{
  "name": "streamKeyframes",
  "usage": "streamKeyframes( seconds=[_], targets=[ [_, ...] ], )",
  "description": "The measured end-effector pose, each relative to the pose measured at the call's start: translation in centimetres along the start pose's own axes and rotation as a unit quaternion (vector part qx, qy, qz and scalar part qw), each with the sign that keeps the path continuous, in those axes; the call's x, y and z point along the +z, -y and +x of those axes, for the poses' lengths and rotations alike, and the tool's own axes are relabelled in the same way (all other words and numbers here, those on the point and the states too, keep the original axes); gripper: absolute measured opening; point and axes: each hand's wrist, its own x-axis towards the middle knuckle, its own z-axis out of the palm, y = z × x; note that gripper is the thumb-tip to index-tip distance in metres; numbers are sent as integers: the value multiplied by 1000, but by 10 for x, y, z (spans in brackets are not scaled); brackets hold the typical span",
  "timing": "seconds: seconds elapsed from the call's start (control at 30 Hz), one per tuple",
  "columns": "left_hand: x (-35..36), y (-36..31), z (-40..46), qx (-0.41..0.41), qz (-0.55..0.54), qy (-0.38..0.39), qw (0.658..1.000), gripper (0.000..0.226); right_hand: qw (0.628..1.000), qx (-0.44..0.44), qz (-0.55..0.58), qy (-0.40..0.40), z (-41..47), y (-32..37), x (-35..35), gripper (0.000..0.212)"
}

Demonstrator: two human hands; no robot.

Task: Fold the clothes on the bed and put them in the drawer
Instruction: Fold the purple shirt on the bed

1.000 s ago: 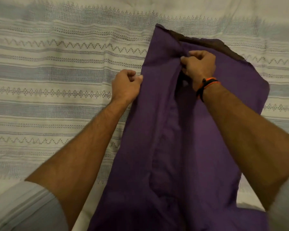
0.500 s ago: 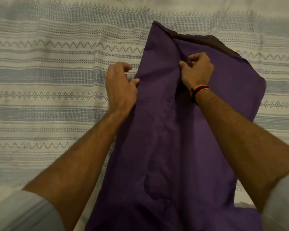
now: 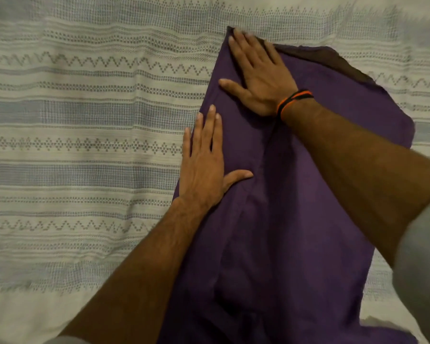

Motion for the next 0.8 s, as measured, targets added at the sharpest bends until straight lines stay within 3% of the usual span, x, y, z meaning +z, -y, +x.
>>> streamKeyframes(
  seconds=[0.1, 0.17, 0.27, 0.33, 0.47, 0.63, 0.8],
  targets=[
    [1, -1, -1, -7, 7, 1, 1000, 127, 998, 66, -5, -7, 14, -6, -9, 76],
    [-1, -1, -2, -2, -7, 0, 1000, 124, 994, 88, -22, -59, 10, 6, -18, 72],
    [-2, 1, -12, 26, -58, -48, 997, 104, 988, -83, -17, -129, -20, 33, -13, 62],
    [0, 1, -29, 34, -76, -81, 993, 89, 983, -157, -31, -89, -42, 36, 4, 63],
    [9, 6, -68, 28, -38, -17, 999, 85, 998, 27, -2, -51, -55, 16, 12, 77],
    [-5, 5, -69, -6, -11, 52, 999, 91, 997, 67, 3, 22, -53, 25, -10, 81],
    [-36, -6, -65, -20, 11, 128, 992, 101, 995, 80, 20, 47, -83, 53, -25, 78]
  ],
)
